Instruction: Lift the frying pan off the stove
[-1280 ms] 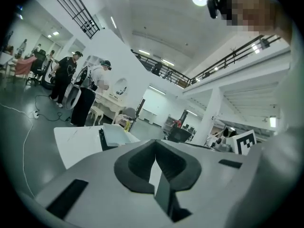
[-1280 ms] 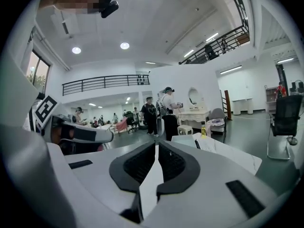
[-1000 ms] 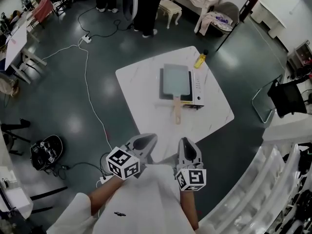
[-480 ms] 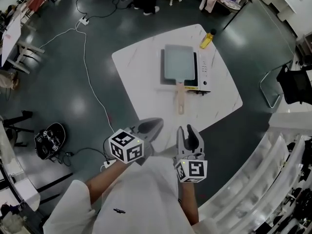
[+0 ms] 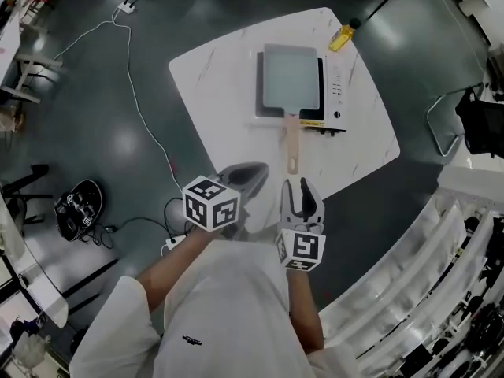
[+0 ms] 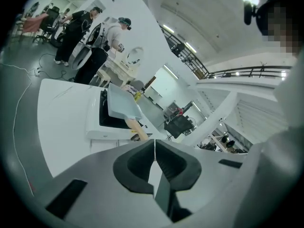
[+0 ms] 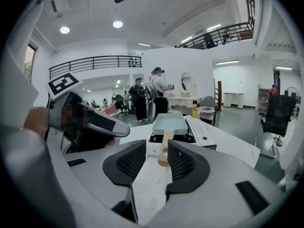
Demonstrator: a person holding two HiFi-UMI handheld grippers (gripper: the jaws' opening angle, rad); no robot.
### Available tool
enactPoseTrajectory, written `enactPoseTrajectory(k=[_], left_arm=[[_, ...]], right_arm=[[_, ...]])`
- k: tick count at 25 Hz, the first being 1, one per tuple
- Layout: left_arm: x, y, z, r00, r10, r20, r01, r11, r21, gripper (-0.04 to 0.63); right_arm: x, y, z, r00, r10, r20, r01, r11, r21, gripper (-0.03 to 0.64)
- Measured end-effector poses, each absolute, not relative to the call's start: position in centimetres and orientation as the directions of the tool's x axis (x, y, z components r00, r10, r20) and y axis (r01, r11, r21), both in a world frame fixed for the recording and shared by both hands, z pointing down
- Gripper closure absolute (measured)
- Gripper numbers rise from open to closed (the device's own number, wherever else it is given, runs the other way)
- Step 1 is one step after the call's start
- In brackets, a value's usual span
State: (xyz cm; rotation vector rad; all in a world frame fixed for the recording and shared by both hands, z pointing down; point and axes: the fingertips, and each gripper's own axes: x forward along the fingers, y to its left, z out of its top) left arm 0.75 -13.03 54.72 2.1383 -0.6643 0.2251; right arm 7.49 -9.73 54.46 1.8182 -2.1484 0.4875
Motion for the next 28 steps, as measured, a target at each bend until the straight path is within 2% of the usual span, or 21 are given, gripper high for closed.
enactPoseTrajectory(k=[7,13,19,28], left_arm=[[2.2,-14.9,57.4,0.869,-0.333,0.367,-0.485,-0.422,0.766,0.591],[2.5,-16.0,58.3,0.865,-0.329,0.379,-0.496,-0.439,0.75,0.591],[3.3,-16.5,59.3,0.871,-0.307,0.383,-0.486,-0.436,0.757,0.588],[5.8,-17.4,61.0,0.922,-0.204,0.329,-0.386,-0.412,0.825,0.477]], right_arm=[[7.8,-11.3,57.9,-0.123,-0.874,0.469,-0.992,0.117,-0.042,0.479],[8.2,-12.4,59.8,-0.086,-0.877,0.473,-0.996,0.082,-0.03,0.472],[8.3,-12.7,60.0,-0.07,-0.876,0.477,-0.998,0.061,-0.036,0.502],[8.5,-12.9,60.2,-0.076,-0.878,0.472,-0.997,0.059,-0.051,0.503]])
